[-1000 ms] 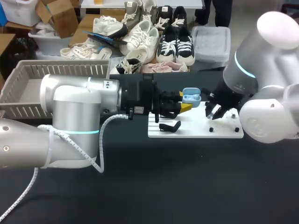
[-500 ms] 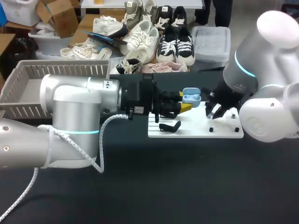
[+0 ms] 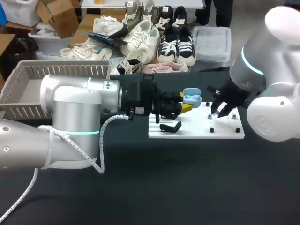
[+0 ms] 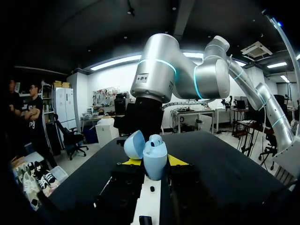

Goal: Pick up each earbud case from the left stands, insert the matching earbuds, close the lid, and place the case in the box.

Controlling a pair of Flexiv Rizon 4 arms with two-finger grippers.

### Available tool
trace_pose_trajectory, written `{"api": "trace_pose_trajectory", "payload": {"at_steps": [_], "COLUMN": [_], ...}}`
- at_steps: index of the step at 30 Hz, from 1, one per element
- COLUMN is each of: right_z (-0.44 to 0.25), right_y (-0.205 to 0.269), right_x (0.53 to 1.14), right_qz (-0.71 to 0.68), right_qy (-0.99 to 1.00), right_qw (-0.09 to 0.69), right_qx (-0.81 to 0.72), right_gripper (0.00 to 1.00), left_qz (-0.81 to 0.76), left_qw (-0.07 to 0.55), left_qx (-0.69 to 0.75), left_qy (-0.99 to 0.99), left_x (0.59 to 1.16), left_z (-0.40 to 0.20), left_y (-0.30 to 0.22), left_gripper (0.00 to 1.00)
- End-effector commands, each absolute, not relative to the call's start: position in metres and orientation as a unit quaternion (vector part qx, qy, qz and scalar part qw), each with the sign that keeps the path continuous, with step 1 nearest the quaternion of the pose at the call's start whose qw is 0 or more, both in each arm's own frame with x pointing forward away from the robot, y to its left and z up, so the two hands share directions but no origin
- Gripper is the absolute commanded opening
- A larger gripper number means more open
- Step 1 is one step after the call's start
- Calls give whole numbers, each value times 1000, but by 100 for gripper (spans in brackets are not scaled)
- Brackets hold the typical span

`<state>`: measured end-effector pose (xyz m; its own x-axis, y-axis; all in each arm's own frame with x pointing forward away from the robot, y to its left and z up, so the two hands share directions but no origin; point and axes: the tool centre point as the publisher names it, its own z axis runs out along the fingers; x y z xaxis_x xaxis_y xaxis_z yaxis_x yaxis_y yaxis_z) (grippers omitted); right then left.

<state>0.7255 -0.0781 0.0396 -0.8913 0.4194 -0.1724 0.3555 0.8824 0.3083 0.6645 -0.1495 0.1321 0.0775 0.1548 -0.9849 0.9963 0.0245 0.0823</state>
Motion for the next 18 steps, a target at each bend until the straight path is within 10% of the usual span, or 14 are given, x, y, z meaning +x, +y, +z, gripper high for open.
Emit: {"api": "trace_pose_trajectory", "payload": {"at_steps": [1,18], "right_z": [50,83], "right_y": [-84,-106], "right_x": [710,663], "right_qz": [126,102], "right_qy": [964,983], "right_qw": [129,147], "right_qx": [195,50], "right_gripper": [0,0], "left_qz": [-430,-430], "left_qw": [490,490], "left_qx": [547,547], "left_qy": [525,525], "left_x": [663,663], "left_z": [131,131], "left_y": [-150,-150], "left_gripper": [0,0]}}
